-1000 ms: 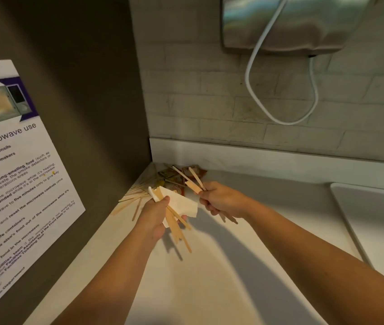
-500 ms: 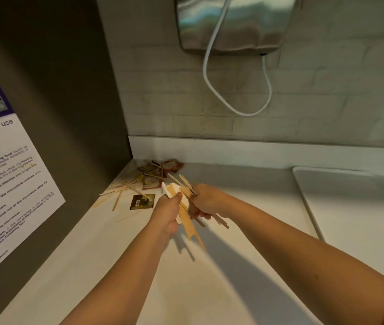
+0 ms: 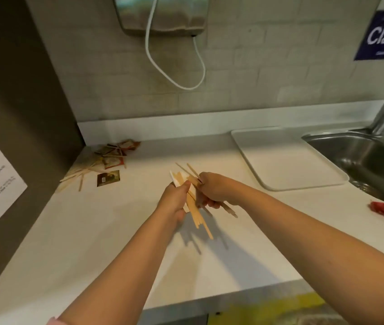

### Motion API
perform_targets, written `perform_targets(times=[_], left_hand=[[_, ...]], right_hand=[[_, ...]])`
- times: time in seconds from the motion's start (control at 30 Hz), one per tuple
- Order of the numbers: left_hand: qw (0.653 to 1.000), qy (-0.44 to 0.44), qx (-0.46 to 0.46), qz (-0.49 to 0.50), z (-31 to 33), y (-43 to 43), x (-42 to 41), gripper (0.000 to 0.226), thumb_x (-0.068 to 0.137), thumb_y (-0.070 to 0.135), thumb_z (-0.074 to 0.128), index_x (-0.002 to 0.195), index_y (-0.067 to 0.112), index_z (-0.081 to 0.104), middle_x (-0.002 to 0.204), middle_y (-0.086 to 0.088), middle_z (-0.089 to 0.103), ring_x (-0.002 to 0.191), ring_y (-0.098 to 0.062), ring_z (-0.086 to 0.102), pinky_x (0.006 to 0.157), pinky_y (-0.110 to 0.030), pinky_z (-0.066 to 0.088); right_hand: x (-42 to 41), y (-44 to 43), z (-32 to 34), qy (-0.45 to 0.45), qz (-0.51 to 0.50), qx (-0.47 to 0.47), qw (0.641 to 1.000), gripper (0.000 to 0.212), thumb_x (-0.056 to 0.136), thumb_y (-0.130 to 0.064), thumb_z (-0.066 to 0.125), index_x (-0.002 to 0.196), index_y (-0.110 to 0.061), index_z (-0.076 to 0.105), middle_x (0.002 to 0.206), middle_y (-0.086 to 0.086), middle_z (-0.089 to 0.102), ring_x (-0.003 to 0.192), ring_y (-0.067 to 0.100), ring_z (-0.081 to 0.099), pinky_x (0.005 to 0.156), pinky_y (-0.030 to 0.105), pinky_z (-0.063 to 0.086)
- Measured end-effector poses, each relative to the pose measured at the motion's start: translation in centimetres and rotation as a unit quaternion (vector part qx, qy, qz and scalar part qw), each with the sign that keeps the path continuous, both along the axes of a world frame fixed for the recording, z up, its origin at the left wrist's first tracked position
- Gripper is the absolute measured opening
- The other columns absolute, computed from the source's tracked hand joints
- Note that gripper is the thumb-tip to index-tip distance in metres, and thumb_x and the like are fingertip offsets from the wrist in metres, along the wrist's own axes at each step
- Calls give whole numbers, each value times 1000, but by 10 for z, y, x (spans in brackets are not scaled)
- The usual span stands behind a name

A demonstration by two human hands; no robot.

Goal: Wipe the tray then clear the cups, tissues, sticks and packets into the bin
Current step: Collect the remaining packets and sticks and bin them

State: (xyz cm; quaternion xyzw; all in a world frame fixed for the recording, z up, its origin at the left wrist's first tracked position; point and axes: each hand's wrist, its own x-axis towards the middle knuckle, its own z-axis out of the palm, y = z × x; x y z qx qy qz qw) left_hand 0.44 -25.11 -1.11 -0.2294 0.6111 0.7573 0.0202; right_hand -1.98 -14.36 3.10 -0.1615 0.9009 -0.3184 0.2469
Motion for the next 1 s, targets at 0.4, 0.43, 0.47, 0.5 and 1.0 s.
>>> perform_targets(times=[0.4, 0.43, 0.47, 0.5, 1.0], left_hand=[[984, 0, -8, -175, -3, 132, 69, 22, 101, 14, 37, 112, 3, 53, 94, -15, 63, 99, -38, 62, 94, -51, 48], [982, -4, -6, -190, -5, 146, 76, 22, 101, 13, 37, 112, 3, 53, 96, -17, 63, 97, -37, 62, 93, -52, 48], [979, -8, -5, -204, -7, 161, 82, 24, 101, 13, 36, 114, 2, 53, 97, -18, 62, 93, -37, 62, 92, -52, 50], [975, -11, -4, -220, -10, 178, 90, 26, 101, 13, 36, 117, 0, 53, 97, -19, 62, 89, -36, 62, 90, -51, 50], [935, -176, -2, -310, -110, 353, 165, 30, 99, 5, 40, 125, -7, 48, 108, -26, 60, 72, -27, 58, 65, -35, 49]], right_hand=[[95, 144, -1, -61, -143, -18, 988, 12, 90, 1, 38, 85, -10, 39, 67, 12, 55, 52, 18, 42, 42, 23, 35], [101, 158, -4, -71, -149, -17, 986, 11, 91, 1, 35, 91, -9, 40, 66, 12, 54, 55, 20, 44, 41, 23, 36], [108, 172, -6, -80, -155, -17, 984, 11, 93, -1, 33, 95, -8, 41, 66, 12, 53, 59, 22, 46, 42, 24, 38], [116, 189, -9, -88, -163, -13, 983, 11, 95, -4, 31, 98, -8, 41, 66, 12, 52, 63, 23, 50, 42, 24, 39], [198, 366, -122, -265, -251, -7, 931, 14, 98, -4, 31, 98, -1, 44, 74, 18, 57, 46, 17, 49, 40, 23, 47]])
